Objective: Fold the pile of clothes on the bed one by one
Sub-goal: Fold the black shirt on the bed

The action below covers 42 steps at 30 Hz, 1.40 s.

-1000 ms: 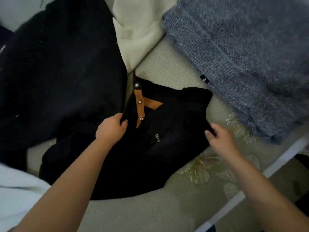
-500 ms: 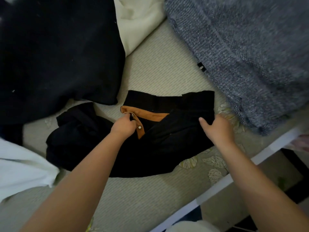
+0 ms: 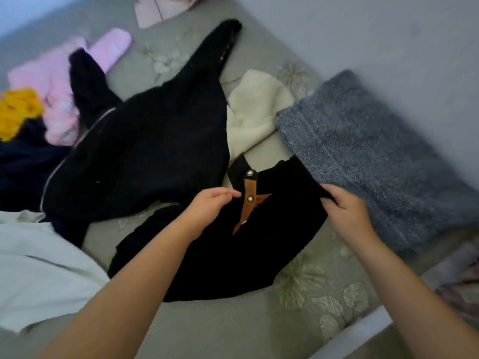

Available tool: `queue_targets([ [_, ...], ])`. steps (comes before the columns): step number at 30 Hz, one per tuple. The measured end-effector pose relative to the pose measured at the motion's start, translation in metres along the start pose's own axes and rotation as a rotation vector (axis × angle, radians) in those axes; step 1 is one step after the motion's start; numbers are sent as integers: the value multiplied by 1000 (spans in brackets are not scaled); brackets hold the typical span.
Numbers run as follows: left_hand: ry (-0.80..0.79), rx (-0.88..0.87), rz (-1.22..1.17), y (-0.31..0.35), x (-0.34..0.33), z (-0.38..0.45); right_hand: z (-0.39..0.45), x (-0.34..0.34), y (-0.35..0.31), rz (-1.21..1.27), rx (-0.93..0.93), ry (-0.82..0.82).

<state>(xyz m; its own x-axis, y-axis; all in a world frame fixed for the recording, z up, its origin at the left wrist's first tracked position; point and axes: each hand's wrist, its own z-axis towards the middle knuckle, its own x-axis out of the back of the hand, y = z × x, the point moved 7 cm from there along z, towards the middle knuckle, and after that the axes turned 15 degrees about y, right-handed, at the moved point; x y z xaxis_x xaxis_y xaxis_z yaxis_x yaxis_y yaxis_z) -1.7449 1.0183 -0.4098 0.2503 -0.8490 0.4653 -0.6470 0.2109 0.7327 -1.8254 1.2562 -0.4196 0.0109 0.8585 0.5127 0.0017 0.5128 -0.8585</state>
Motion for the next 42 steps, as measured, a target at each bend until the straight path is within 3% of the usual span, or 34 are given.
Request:
queue_targets([
  [4,107,-116,54,37,51,-27,5,25,-54,124,-31,33],
  [8,203,-130,102,64,101,-58,-6,55,-104,-261,147,146],
  [11,334,-177,72,81,138,-93,-30,75,-155,-356,297,231],
  [20,814,-624,12,142,262,-282,-126,177,-337,-8,586,487],
  [24,928,-636,-23,146,304,-357,-181,212,-405,122,686,534],
  [26,882,-514,-40,137,322,-373,-203,228,-427,230,659,548],
  [29,577,-227,-69,99,324,-387,-227,244,-446,327,597,529],
  [32,309,-52,-82,54,306,-406,-252,238,-450,253,607,465],
  [35,241,27,8,18,289,-415,-274,218,-439,133,651,392],
  [38,194,-105,-4,10,271,-416,-284,205,-425,100,665,347],
  [42,215,-320,-255,12,259,-415,-277,196,-408,143,561,267],
])
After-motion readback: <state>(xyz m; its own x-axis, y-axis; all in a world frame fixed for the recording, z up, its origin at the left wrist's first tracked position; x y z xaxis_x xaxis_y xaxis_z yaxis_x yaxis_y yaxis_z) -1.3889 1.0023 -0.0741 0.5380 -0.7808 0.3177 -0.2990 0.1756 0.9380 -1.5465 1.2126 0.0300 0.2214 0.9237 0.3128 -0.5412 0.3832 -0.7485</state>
